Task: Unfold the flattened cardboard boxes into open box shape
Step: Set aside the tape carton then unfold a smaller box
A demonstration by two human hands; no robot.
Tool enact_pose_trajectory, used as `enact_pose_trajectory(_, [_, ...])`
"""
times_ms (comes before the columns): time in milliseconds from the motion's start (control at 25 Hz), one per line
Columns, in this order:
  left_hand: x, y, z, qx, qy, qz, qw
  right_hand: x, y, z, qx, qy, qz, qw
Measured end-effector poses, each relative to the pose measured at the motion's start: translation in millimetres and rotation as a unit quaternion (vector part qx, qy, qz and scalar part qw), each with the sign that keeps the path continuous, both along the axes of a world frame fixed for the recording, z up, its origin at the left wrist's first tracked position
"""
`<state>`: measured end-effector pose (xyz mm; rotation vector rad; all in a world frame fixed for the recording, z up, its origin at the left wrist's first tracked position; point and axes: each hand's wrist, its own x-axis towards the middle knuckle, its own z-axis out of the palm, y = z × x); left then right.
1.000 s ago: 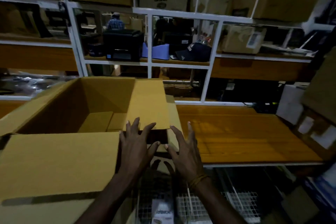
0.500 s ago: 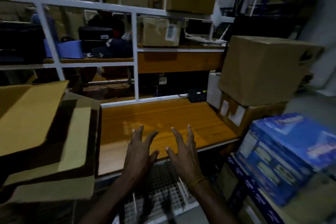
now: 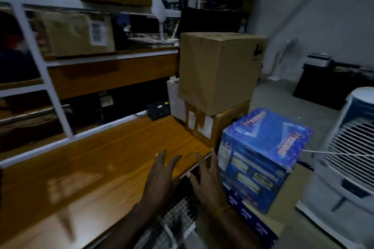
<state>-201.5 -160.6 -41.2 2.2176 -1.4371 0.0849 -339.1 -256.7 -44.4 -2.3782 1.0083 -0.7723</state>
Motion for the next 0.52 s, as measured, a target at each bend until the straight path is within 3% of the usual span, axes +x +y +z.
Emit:
enact_pose_trajectory(280, [-1.5,-138.3,-6.7,0.014,0.014,-0.163,0.986,-15.6,-86.8,-20.2,0.0,0.041,-0.194,0.98])
enact_pose_trajectory(520, [-35.4,-225.7,-29.6,0.026,0.04,-0.298,0.953,-54.7,-128.1,-31.3,-0.006,0.061,-0.279,0.958])
